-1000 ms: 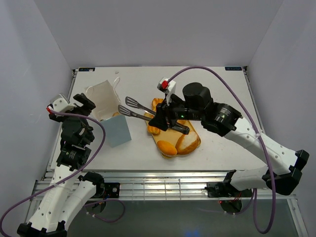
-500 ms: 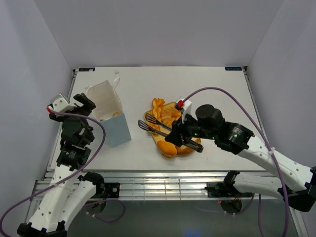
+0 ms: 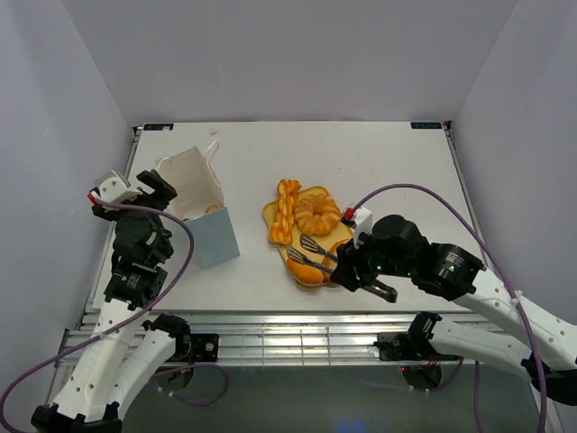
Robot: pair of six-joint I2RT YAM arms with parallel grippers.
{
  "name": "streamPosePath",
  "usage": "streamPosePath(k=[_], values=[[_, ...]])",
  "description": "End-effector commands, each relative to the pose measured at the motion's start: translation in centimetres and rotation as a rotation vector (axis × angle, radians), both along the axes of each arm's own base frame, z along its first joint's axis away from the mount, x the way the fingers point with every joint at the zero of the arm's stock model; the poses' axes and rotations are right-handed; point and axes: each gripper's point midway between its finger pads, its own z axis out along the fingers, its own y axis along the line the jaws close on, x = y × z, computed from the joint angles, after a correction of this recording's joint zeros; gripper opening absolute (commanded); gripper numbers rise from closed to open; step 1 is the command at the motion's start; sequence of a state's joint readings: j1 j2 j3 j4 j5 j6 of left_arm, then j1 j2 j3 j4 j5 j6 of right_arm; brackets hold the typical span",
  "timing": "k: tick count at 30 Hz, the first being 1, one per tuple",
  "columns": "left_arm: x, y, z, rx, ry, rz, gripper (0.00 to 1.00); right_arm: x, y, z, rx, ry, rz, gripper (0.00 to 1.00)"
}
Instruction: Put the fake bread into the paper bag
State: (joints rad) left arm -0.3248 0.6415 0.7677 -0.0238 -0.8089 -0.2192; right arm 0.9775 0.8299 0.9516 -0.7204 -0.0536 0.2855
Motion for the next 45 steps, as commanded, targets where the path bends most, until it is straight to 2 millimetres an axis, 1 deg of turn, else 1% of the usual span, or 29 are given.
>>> streamPosePath(k=[1,7,11,15,18,22,26,29,33,38,45], values=[[0.2,-0.5,0.7,-0.003,-0.006,-0.027,0.89,-0.7,-1.2,0.1,-0.014,0.015,-0.021,0.56],[0.2,-0.5,0.7,-0.003,-0.004,-0.027,0.89,-1.6,-3.0,-1.1,-0.083,0.054,-0.035,0.56],[0.3,-0.6,0.6,-0.001,-0.002,-0.032,0.89,-2.1,-3.8,-1.8,-0.099,0.065,-0.038,0.56],[0.3,-0.8,0.6,-0.002,-0.003,-0.041,0.89,-2.5,-4.3,-3.0,-0.13,0.088,-0.034,0.57],[0.3,-0.8,0.7,-0.003,-0.003,-0.043,0.89,-2.8,-4.2,-3.6,-0.135,0.101,-0.021,0.57],[0.4,-0.8,0.6,-0.003,0.0,-0.043,0.89,-2.9,-4.5,-5.3,-0.173,0.12,-0.024,0.58],[0.5,-1.0,0.6,-0.001,0.002,-0.049,0.89,-2.7,-4.4,-6.0,-0.186,0.122,-0.024,0.58],[0.5,-1.0,0.7,-0.002,0.0,-0.049,0.88,-2.7,-3.9,-6.3,-0.171,0.123,-0.013,0.59],[0.5,-1.0,0.6,0.0,0.002,-0.049,0.88,-2.6,-3.5,-7.3,-0.178,0.134,-0.008,0.59],[0.5,-1.0,0.6,0.0,0.002,-0.049,0.88,-2.4,-3.1,-7.7,-0.18,0.139,-0.004,0.59],[0.4,-1.0,0.7,-0.001,-0.002,-0.052,0.88,-1.9,-3.0,-7.9,-0.198,0.13,-0.014,0.59]])
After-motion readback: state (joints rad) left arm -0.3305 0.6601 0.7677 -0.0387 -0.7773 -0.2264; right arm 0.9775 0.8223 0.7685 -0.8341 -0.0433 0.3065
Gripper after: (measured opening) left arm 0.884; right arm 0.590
